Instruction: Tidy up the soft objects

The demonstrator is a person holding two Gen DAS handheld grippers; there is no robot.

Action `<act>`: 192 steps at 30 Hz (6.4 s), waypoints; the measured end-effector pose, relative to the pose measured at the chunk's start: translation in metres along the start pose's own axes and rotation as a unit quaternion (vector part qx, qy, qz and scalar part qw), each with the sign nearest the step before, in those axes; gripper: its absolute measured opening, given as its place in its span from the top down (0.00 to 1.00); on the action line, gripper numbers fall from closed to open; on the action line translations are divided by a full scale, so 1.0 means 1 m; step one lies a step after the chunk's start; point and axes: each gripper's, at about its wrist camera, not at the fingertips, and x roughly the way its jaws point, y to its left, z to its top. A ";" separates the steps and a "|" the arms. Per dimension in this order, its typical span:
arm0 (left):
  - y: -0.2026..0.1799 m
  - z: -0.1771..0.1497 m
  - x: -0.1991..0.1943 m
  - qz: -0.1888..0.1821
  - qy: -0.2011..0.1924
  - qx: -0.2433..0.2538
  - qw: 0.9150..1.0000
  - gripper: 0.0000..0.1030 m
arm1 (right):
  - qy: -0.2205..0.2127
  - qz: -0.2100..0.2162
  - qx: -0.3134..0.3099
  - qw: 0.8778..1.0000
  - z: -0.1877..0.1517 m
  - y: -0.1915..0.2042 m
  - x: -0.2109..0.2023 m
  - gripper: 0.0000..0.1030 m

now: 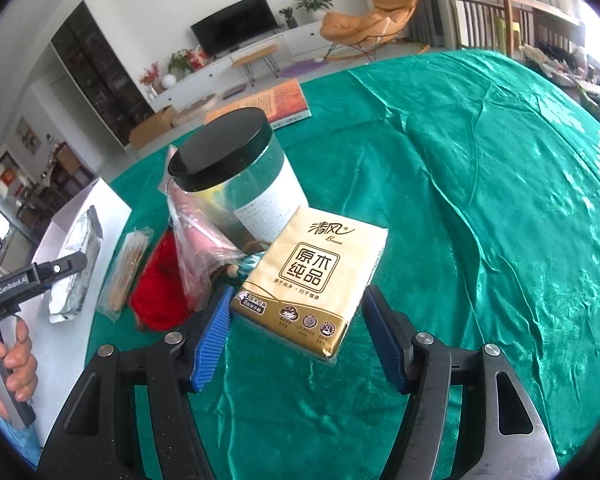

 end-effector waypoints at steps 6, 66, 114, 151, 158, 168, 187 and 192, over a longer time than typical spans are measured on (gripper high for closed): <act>0.052 -0.019 -0.068 -0.007 -0.041 -0.054 0.998 0.46 | 0.006 0.028 -0.058 0.998 0.004 0.056 -0.014 0.34; -0.022 -0.121 -0.056 0.038 0.001 0.075 0.996 0.00 | -0.042 -0.034 -0.016 0.998 -0.054 -0.016 -0.089 0.81; -0.065 0.124 0.190 0.049 0.132 -0.058 0.988 0.00 | 0.112 -0.086 -0.045 0.989 0.070 -0.061 0.091 0.76; 0.235 -0.036 -0.180 0.219 -0.058 -0.158 0.961 0.00 | 0.104 0.307 -0.203 0.924 -0.006 0.373 -0.014 0.25; 0.220 -0.053 -0.168 0.200 -0.104 -0.162 0.961 0.00 | 0.066 0.218 -0.194 0.954 -0.029 0.304 0.004 0.24; 0.031 -0.082 -0.090 -0.005 -0.028 -0.013 1.000 0.00 | 0.007 -0.083 -0.055 0.995 -0.056 0.061 0.020 0.24; -0.005 -0.119 0.059 0.106 -0.027 0.095 0.989 0.00 | -0.030 -0.124 -0.010 0.992 -0.078 -0.005 0.028 0.24; -0.007 -0.118 0.062 0.110 -0.028 0.092 0.989 0.00 | -0.024 -0.139 -0.027 0.990 -0.079 0.000 0.033 0.21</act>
